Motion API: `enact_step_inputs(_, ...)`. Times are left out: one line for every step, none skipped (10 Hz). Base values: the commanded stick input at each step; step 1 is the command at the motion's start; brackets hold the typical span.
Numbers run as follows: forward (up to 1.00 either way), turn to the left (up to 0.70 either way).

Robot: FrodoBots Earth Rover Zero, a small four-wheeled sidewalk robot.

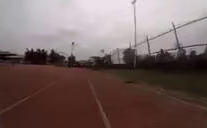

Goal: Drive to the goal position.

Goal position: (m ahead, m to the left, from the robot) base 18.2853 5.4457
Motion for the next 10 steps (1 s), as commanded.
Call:
enact_step_inputs(0.7,0.0)
enact_step_inputs(0.7,0.0)
enact_step_inputs(0.7,0.0)
enact_step_inputs(0.7,0.0)
enact_step_inputs(0.7,0.08)
enact_step_inputs(0.7,0.16)
enact_step_inputs(0.7,0.25)
enact_step_inputs(0.7,0.33)
enact_step_inputs(0.7,0.0)
enact_step_inputs(0.7,0.0)
